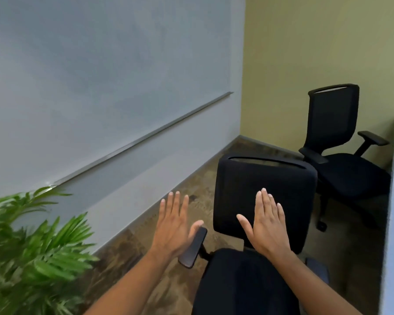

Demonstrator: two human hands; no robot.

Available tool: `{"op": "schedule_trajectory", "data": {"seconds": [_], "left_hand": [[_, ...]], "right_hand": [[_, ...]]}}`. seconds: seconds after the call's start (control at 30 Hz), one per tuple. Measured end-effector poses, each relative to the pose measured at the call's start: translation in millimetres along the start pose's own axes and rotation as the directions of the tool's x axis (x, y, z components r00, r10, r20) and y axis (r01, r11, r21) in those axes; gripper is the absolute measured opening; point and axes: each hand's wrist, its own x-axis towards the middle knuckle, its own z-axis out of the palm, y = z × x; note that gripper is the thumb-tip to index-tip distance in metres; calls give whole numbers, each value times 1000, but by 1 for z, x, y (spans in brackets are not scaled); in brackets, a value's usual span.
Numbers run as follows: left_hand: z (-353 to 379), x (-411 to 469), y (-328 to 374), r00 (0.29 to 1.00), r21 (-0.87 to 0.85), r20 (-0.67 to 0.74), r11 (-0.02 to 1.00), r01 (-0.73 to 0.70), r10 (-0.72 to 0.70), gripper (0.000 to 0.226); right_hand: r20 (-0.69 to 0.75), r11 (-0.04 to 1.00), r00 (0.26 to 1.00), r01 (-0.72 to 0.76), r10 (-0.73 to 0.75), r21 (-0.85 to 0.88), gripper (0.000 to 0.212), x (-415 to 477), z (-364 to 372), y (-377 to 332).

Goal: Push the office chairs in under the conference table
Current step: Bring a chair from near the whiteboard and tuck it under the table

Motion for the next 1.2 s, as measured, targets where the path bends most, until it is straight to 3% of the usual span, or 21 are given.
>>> {"op": "schedule_trajectory", "data": {"seconds": [0.3,0.57,0.83,1.0,1.2], "left_hand": [[31,144,-71,979,-39,2,978,-205,205,99],[49,253,-122,866,-48,-46,865,-500,498,99],[45,329,-199,792,-93,-93,787,-610,603,99],[55,362,-205,760,-121,-109,751,-649,640,97],[55,420,-180,675,-137,-158,661,-738,720,97]], "right_hand": [[-75,976,977,-205,200,-75,96,90,38,-36],[-156,870,874,-480,461,-116,97,137,63,-88],[-248,764,770,-629,587,-145,99,186,80,-148],[-261,703,707,-700,657,-125,98,206,87,-152],[-299,626,617,-776,728,-78,99,234,93,-147]]}}
